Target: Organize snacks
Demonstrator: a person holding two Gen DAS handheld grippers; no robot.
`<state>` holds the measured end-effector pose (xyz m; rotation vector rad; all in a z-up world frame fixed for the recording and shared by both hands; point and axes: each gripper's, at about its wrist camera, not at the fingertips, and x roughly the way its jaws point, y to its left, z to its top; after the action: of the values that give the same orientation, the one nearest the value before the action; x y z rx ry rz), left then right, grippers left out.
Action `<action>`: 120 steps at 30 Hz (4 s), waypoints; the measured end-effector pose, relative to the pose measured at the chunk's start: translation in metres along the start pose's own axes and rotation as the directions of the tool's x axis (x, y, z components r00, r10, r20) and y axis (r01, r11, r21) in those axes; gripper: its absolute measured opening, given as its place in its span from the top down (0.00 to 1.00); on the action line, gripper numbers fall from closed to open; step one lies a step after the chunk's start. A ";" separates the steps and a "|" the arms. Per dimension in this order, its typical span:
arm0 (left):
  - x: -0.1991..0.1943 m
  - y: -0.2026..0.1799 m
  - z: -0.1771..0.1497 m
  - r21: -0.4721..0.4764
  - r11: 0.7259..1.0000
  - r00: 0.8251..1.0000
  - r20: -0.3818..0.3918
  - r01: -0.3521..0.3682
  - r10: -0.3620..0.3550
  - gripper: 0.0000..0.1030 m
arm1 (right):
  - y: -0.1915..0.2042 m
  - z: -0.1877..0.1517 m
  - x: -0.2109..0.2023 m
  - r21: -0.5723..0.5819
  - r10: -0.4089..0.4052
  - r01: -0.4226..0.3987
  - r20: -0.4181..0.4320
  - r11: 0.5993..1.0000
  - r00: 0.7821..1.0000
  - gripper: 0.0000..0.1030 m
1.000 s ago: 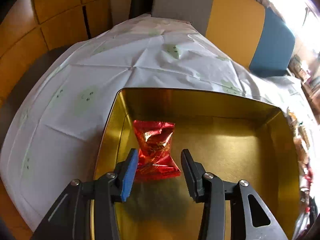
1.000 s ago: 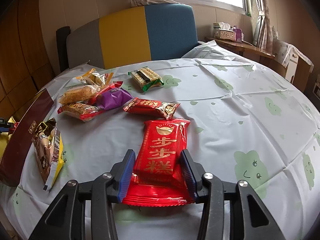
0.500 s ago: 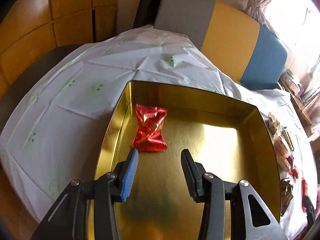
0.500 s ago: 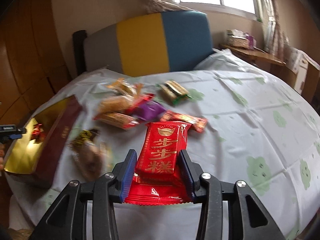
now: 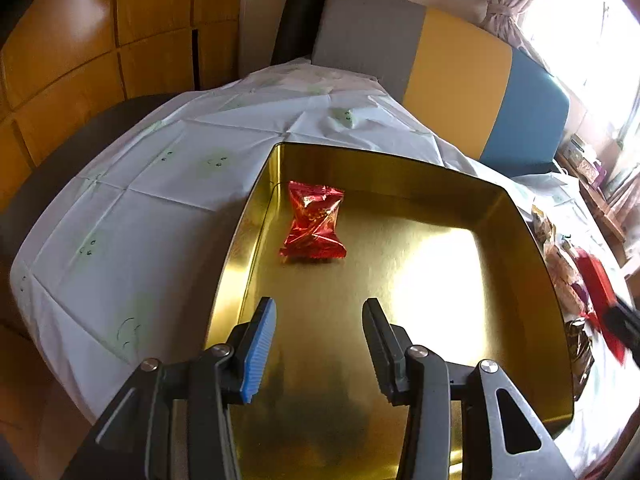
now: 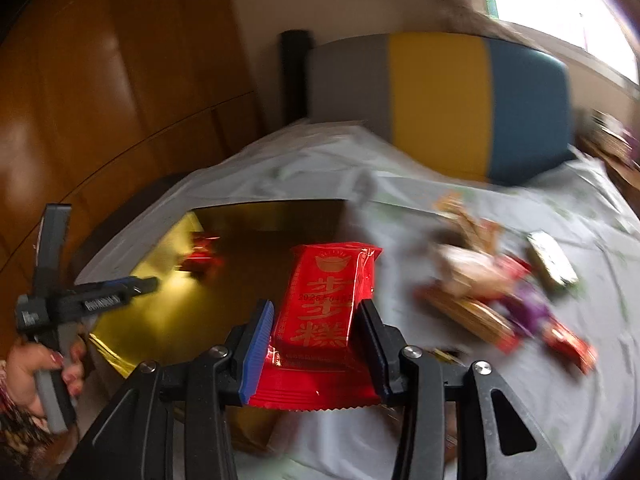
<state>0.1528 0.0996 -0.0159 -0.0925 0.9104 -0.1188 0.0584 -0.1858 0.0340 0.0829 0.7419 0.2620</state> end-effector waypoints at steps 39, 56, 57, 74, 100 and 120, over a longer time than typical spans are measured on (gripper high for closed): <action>-0.022 0.015 -0.015 -0.043 0.998 0.999 0.034 0.035 -0.034 0.44 | 0.080 0.066 0.173 0.091 0.124 -0.104 -0.255 0.990 0.959 0.52; -0.035 -0.022 -0.030 0.026 0.999 0.999 0.022 0.035 -0.036 0.28 | 0.053 0.030 0.038 -0.058 0.012 -0.014 -0.036 0.998 0.999 0.52; -0.036 -0.027 -0.032 0.033 0.999 0.999 0.017 0.041 -0.042 0.28 | 0.044 0.025 0.029 -0.049 -0.004 0.002 -0.024 0.999 1.000 0.52; -0.060 -0.180 -0.062 0.254 0.908 0.940 -0.151 0.334 -0.304 0.09 | -0.131 -0.076 -0.059 0.247 -0.310 0.314 -0.058 0.917 0.949 0.52; 0.037 -0.332 -0.063 0.323 0.919 0.955 -0.260 0.225 -0.143 0.35 | -0.215 -0.136 -0.111 0.469 -0.388 0.352 -0.022 0.810 0.921 0.52; 0.037 -0.300 -0.063 0.205 0.921 0.910 -0.327 0.333 -0.256 0.34 | -0.255 -0.039 0.003 0.097 -0.187 0.214 -0.229 0.972 0.955 0.50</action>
<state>0.1063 -0.2043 -0.0440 0.0302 1.1676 -0.5468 0.0865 -0.4321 -0.0390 0.0934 0.9787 0.0310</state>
